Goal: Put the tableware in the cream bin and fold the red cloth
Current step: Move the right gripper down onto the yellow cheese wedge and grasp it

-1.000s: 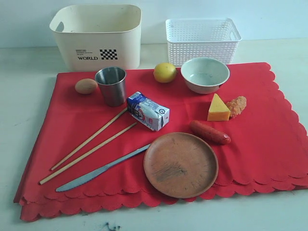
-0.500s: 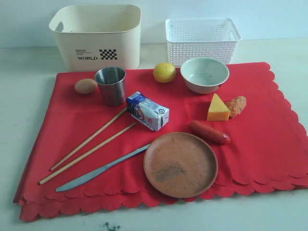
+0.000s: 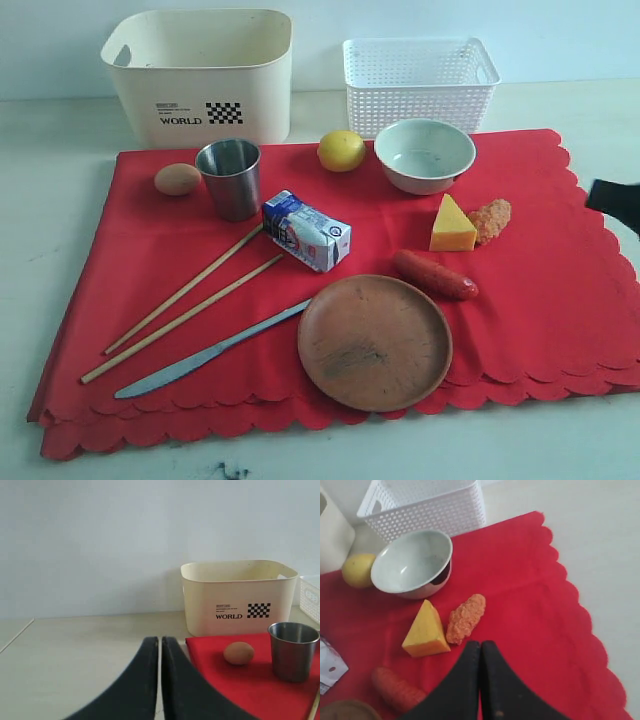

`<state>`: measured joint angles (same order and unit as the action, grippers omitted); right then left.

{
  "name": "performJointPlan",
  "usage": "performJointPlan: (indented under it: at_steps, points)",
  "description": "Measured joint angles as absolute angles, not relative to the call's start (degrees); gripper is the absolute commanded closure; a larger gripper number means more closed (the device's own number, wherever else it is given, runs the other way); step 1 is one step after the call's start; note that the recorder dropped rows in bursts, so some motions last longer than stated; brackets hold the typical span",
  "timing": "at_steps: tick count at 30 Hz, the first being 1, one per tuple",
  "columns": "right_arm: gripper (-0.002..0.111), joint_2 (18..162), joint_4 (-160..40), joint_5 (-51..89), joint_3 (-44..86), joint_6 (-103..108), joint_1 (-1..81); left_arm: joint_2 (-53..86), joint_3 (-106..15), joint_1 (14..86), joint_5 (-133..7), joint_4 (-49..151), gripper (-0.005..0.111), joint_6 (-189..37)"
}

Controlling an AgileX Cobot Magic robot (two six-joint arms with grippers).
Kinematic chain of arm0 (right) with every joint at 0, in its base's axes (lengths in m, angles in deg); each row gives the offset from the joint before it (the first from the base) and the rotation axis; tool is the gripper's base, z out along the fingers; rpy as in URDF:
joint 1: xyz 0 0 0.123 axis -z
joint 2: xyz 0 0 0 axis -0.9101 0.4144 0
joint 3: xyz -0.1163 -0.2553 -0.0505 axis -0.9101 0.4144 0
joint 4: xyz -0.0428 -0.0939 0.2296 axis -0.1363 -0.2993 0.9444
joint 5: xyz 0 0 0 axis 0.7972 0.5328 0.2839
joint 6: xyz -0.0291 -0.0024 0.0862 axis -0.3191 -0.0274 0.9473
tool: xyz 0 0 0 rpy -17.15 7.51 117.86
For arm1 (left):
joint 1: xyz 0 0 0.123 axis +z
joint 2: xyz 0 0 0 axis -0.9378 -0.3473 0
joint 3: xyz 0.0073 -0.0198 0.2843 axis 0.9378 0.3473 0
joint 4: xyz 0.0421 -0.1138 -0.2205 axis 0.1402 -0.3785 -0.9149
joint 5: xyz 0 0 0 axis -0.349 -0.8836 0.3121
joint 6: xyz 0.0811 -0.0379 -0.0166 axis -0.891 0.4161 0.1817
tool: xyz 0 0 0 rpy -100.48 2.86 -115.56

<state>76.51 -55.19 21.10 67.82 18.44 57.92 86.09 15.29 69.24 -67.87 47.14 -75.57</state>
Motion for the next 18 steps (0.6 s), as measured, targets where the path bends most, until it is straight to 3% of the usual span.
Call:
performJointPlan:
  at_steps: [11, 15, 18]
  points:
    - [0.107, 100.60, -55.30, 17.87, 47.19, 16.07, 51.59, 86.09, 15.29, 69.24, -67.87, 47.14, 0.102, -75.57]
    - [0.096, 107.12, -55.53, 14.68, 40.52, 15.69, 51.59, 86.09, 15.29, 69.24, -67.87, 47.14, 0.102, -75.57]
    - [0.080, 111.48, -56.14, 13.75, 36.42, 15.69, 51.59, 86.09, 15.29, 69.24, -67.87, 47.14, 0.102, -75.57]
